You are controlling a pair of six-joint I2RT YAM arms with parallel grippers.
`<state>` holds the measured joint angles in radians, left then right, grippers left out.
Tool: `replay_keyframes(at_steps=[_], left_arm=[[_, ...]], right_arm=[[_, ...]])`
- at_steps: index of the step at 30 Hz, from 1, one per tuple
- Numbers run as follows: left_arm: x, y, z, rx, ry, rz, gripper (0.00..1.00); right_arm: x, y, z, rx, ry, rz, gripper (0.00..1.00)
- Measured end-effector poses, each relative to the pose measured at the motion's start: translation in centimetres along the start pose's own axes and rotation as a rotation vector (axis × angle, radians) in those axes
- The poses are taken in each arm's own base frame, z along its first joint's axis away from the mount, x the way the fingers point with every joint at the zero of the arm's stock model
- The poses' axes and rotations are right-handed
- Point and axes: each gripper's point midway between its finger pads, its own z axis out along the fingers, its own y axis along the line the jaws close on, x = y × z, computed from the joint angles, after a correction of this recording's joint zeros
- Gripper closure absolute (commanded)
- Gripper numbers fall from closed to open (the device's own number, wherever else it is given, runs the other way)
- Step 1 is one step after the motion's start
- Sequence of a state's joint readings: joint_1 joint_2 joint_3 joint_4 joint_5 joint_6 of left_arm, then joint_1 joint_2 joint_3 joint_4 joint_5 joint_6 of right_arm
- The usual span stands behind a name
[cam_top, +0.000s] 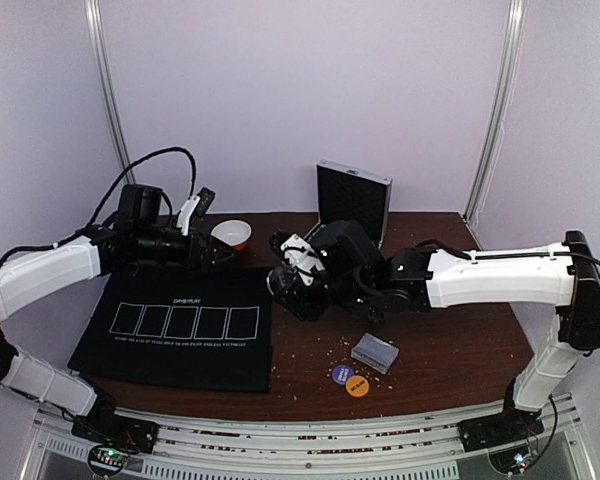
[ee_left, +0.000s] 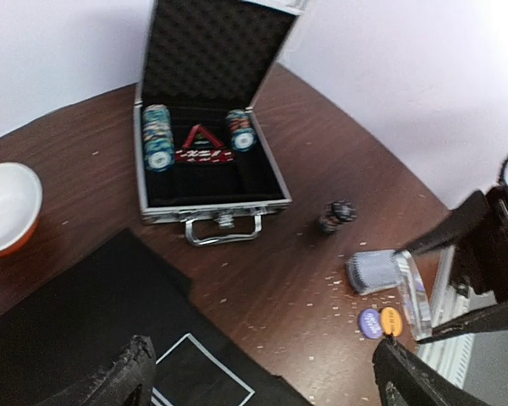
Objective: Distribute texas hold em gaming equipment
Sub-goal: Pick up the dealer button from the center of the board, then pass from the right arm to the left
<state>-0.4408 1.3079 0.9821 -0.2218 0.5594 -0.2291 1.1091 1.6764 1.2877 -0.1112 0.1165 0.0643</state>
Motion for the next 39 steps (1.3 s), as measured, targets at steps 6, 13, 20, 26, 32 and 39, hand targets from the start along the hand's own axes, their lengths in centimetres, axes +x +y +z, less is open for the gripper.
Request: replay_keyframes(at_steps=[6,13,20,26,32,39], left_arm=[[-1.7,-5.5,-0.2,0.252,-0.089,0.059,0.08],[-1.8,-7.9,-0.2,0.36,-0.111,0.094,0.47],[-0.3,-7.1,1.4,0.356,-0.052,0.071,0.64],[0.3,-7.0,1.7,0.354,-0.024,0.059,1.0],[0.3,-6.7,1.6,0.342,-0.019,0.054,1.0],[0.2,-5.3,2.0,0.278,-0.031,-0.017,1.0]], right_arm=[[-4.7,0.3,-0.3,0.064,-0.199,-0.096,0.62],[-5.1,1.1,1.0,0.103,-0.227,-0.194,0.62],[-5.6,1.0,1.1,0.137,-0.237,-0.237,0.62],[-5.6,0.5,1.3,0.167,-0.229,-0.263,0.62],[-5.9,0.1,1.5,0.206,-0.234,-0.279,0.59],[-6.5,-0.5,1.1,0.25,-0.258,-0.271,0.27]])
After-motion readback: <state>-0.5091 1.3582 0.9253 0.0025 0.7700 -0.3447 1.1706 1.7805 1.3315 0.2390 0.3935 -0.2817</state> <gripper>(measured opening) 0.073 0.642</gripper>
